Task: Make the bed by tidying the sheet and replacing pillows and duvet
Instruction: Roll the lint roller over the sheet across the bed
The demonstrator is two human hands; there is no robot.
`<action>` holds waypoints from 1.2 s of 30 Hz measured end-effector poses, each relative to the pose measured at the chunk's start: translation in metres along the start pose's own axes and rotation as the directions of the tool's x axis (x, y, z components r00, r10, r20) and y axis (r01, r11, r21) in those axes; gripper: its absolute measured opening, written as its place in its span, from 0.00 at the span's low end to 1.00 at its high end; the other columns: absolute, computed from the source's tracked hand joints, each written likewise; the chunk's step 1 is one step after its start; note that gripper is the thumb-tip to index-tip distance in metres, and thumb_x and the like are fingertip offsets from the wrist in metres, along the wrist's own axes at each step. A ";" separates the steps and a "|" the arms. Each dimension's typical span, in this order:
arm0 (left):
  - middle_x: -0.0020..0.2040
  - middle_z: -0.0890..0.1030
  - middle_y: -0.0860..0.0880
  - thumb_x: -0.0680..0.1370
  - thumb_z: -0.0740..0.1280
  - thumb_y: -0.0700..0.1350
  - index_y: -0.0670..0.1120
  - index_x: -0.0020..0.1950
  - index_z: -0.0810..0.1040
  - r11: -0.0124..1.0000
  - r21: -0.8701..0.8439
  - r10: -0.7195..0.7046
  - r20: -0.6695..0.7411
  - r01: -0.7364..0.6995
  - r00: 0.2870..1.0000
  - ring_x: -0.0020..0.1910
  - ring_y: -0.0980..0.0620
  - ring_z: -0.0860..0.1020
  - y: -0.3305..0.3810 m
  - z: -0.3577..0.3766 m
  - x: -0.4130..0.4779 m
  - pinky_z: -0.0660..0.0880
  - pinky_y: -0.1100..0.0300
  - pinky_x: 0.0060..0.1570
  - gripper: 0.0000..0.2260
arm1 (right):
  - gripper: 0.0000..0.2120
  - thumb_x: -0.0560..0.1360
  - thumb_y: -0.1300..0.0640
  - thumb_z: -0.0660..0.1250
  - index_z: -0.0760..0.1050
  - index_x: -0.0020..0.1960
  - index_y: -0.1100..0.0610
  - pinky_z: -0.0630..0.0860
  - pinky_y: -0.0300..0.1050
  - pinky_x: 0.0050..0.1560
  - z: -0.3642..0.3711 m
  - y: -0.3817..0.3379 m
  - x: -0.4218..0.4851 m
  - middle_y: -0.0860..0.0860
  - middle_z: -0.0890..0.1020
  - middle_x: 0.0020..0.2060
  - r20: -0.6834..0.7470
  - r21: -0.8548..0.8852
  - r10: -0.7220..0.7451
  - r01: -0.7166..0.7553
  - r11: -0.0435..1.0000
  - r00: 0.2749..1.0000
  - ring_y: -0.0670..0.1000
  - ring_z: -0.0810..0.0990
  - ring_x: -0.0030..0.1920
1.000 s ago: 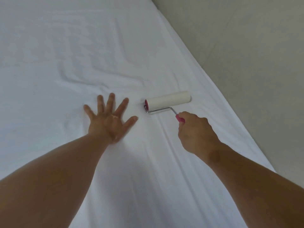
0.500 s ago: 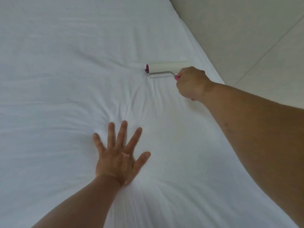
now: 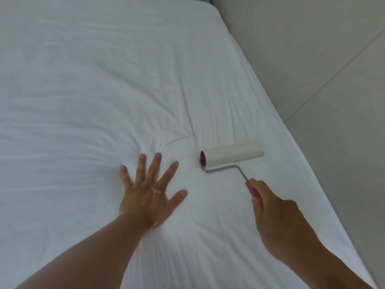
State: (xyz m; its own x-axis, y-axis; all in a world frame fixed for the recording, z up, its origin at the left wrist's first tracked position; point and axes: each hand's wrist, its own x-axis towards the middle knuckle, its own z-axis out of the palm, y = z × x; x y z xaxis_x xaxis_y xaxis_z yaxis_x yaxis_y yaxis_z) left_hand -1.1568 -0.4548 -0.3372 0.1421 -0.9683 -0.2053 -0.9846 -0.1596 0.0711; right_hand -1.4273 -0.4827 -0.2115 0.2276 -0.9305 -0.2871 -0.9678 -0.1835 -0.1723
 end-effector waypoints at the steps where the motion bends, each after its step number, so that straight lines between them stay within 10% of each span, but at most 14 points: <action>1: 0.78 0.29 0.53 0.73 0.33 0.77 0.67 0.77 0.29 1.000 -0.006 0.018 0.024 -0.017 1.000 0.80 0.42 0.32 -0.004 -0.007 0.000 0.38 0.30 0.72 0.35 | 0.16 0.82 0.43 0.50 0.61 0.69 0.34 0.78 0.49 0.48 -0.012 0.001 -0.023 0.46 0.82 0.44 0.029 -0.024 0.017 -0.017 1.000 0.999 0.52 0.80 0.45; 9: 0.82 0.36 0.51 0.71 0.34 0.78 0.65 0.78 0.33 0.960 0.069 -0.268 -0.040 0.270 0.963 0.81 0.43 0.37 -0.109 -0.039 -0.006 0.43 0.28 0.72 0.38 | 0.12 0.82 0.51 0.56 0.72 0.63 0.47 0.74 0.46 0.48 -0.059 -0.119 0.104 0.55 0.80 0.54 -0.113 0.198 -0.067 0.088 0.976 0.991 0.58 0.78 0.49; 16: 0.82 0.34 0.49 0.71 0.28 0.75 0.62 0.76 0.25 0.959 0.116 -0.256 -0.028 0.258 0.966 0.80 0.40 0.35 -0.119 -0.009 0.004 0.44 0.28 0.72 0.37 | 0.13 0.79 0.57 0.58 0.72 0.62 0.54 0.67 0.46 0.47 -0.016 -0.190 0.210 0.54 0.75 0.56 -0.056 0.093 -0.114 0.119 0.988 0.992 0.60 0.76 0.55; 20: 0.81 0.31 0.49 0.72 0.29 0.75 0.61 0.77 0.27 0.962 0.140 -0.235 -0.014 0.234 0.972 0.79 0.40 0.32 -0.125 -0.004 0.010 0.42 0.28 0.72 0.37 | 0.01 0.81 0.55 0.56 0.65 0.50 0.51 0.68 0.46 0.40 0.016 -0.161 0.147 0.53 0.72 0.40 -0.082 0.207 -0.030 0.047 0.977 0.996 0.56 0.72 0.38; 24: 0.80 0.30 0.49 0.72 0.29 0.75 0.61 0.78 0.27 0.970 0.121 -0.211 0.006 0.209 0.977 0.79 0.40 0.31 -0.128 -0.006 0.011 0.41 0.27 0.72 0.37 | 0.06 0.83 0.49 0.54 0.66 0.59 0.46 0.78 0.50 0.41 0.016 -0.119 0.040 0.52 0.79 0.40 -0.036 0.145 0.028 -0.023 0.989 0.999 0.59 0.79 0.40; 36: 0.79 0.28 0.51 0.63 0.17 0.74 0.58 0.73 0.20 0.991 0.132 -0.040 0.125 0.024 0.991 0.79 0.45 0.31 -0.155 -0.022 -0.042 0.41 0.36 0.76 0.41 | 0.18 0.82 0.55 0.51 0.71 0.67 0.59 0.72 0.49 0.53 0.005 -0.181 0.140 0.58 0.76 0.62 -0.038 0.071 0.081 -0.078 0.994 0.996 0.63 0.77 0.61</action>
State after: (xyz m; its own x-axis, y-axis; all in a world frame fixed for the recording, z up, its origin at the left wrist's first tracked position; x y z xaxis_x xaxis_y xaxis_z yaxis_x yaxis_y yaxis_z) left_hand -1.0081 -0.3933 -0.3180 0.1679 -0.9294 -0.3288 -0.9858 -0.1556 -0.0636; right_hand -1.2201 -0.5782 -0.2258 0.1445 -0.9535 -0.2644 -0.9724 -0.0874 -0.2162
